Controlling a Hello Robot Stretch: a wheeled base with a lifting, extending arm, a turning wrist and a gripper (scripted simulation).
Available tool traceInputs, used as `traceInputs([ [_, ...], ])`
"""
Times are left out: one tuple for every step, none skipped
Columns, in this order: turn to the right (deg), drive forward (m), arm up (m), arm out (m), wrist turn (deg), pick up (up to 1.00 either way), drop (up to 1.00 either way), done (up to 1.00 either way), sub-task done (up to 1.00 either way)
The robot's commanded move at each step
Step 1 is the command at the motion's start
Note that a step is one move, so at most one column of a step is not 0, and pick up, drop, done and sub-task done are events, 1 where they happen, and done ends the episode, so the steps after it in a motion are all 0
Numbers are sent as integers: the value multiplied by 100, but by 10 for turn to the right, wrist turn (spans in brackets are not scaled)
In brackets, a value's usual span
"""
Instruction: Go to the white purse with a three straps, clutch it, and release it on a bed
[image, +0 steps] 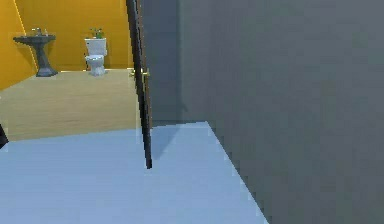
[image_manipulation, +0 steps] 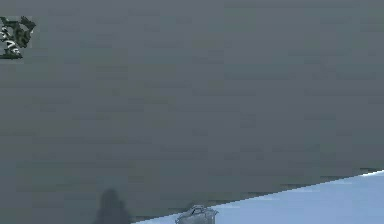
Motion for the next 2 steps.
traceInputs([
  [0, 0, 12, 0, 0, 0, 0, 0, 0],
  [0, 0, 0, 32, 0, 0, 0, 0, 0],
])
